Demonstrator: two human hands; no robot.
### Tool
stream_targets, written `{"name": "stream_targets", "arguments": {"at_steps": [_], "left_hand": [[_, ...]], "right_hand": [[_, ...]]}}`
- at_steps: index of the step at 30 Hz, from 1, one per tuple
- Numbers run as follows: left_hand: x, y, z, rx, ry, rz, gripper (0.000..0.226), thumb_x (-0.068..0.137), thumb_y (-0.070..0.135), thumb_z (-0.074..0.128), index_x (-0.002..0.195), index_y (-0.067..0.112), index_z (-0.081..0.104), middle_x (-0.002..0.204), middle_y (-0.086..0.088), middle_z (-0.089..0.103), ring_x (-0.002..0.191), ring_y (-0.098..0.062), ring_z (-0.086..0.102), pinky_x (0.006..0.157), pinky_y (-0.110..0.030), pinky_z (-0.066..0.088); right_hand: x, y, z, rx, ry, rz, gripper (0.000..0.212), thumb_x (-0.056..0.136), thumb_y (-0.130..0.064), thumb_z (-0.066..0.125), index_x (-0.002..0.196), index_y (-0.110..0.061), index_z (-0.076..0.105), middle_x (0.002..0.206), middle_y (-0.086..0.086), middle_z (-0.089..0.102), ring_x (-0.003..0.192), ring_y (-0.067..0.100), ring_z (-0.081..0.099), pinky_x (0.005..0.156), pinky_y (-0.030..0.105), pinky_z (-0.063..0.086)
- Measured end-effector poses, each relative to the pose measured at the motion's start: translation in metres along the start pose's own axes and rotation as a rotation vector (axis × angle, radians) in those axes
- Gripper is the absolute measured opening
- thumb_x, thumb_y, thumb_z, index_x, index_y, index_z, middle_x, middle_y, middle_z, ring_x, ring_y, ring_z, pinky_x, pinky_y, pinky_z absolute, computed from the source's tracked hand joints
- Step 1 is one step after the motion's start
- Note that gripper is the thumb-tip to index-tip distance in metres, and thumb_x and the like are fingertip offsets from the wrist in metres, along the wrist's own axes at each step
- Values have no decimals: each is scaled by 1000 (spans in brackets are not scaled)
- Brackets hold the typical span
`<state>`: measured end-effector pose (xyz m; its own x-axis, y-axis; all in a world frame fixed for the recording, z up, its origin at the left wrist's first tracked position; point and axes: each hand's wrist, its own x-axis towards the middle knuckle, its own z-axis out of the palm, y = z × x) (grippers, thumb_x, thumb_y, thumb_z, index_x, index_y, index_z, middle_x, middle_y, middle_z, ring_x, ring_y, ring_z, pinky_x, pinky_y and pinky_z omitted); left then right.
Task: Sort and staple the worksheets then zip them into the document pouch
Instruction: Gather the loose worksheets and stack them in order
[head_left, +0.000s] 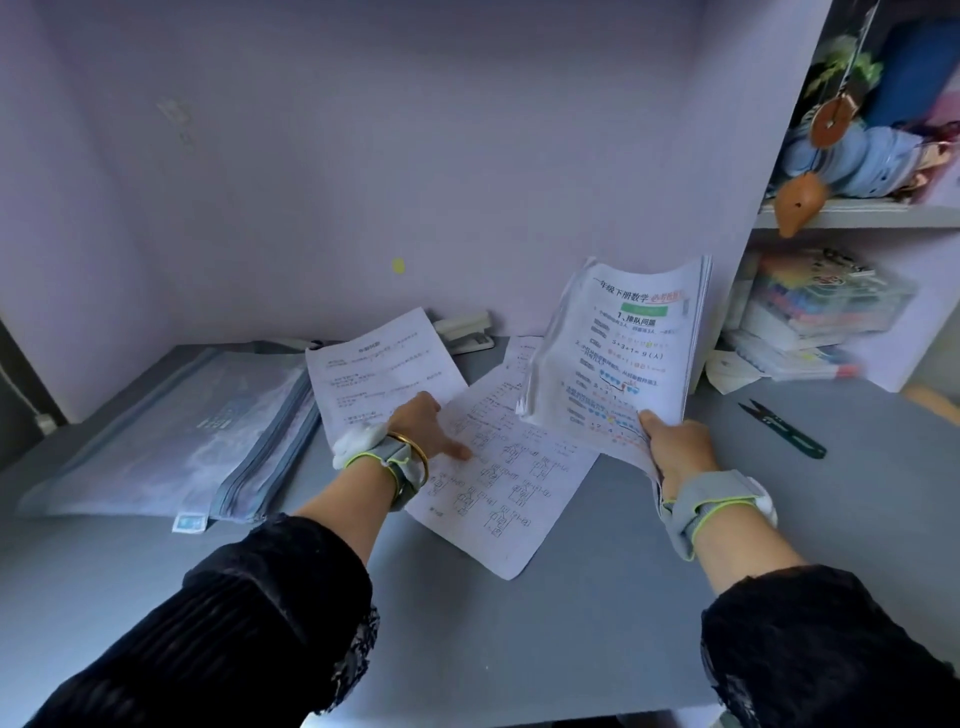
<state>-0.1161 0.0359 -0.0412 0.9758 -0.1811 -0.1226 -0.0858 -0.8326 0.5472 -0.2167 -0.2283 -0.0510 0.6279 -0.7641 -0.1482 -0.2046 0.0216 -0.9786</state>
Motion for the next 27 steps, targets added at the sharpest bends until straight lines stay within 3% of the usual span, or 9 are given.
{"name": "stream_targets", "arguments": {"at_steps": [4,7,11,13,15,16,19,27], "left_hand": [[0,-3,-6,-86,127,-49,32,78,26,75,94,1,65,93,-21,65,88,-36,64,75,-39,51],[1,-14,-10,-270,186,-136,14,81,18,68,76,6,64,77,-12,59,72,-27,55,66,-29,44],[-1,-28,-14,-416,191,-151,7,84,11,65,79,5,65,78,-13,60,72,-26,54,62,-25,43],[-4,-30,-13,-572,178,-130,8,86,13,65,79,8,64,84,-13,65,77,-28,61,71,-28,51],[-8,-29,-13,-757,136,-124,7,88,17,66,83,13,67,96,-13,72,87,-33,69,84,-42,57],[-11,-27,-13,-834,108,-115,5,89,18,65,85,15,67,98,-13,73,88,-34,70,83,-47,58],[-17,-18,-15,-962,43,-46,4,93,15,61,95,12,62,96,-14,70,82,-31,67,77,-46,59],[-28,-1,-5,-1085,16,79,15,97,17,54,104,10,66,94,-14,71,85,-29,65,85,-44,54]], "right_hand": [[2,0,-5,12,-40,42,36,88,-25,64,108,4,62,92,16,63,61,25,54,51,30,44],[3,0,-5,16,-58,52,29,88,-25,64,100,1,62,89,18,61,52,22,48,48,24,35],[-3,-1,-1,-6,-89,34,31,88,-25,64,103,2,61,98,18,66,75,30,60,57,30,47],[-12,-4,3,-17,-126,22,36,90,-25,63,111,5,60,101,17,66,82,29,62,65,33,52],[-21,-6,6,-22,-176,-3,30,92,-23,61,110,2,58,99,13,65,79,27,61,59,25,49],[-28,-9,8,-19,-205,-16,25,94,-22,60,108,-1,57,94,10,65,73,24,60,51,21,46],[-40,-15,13,-25,-310,-66,16,97,-21,54,105,-7,56,79,-1,57,64,10,52,48,21,40],[-47,-20,28,-58,-418,-97,14,96,-27,56,94,-14,62,83,1,68,70,17,65,56,26,49]]}}
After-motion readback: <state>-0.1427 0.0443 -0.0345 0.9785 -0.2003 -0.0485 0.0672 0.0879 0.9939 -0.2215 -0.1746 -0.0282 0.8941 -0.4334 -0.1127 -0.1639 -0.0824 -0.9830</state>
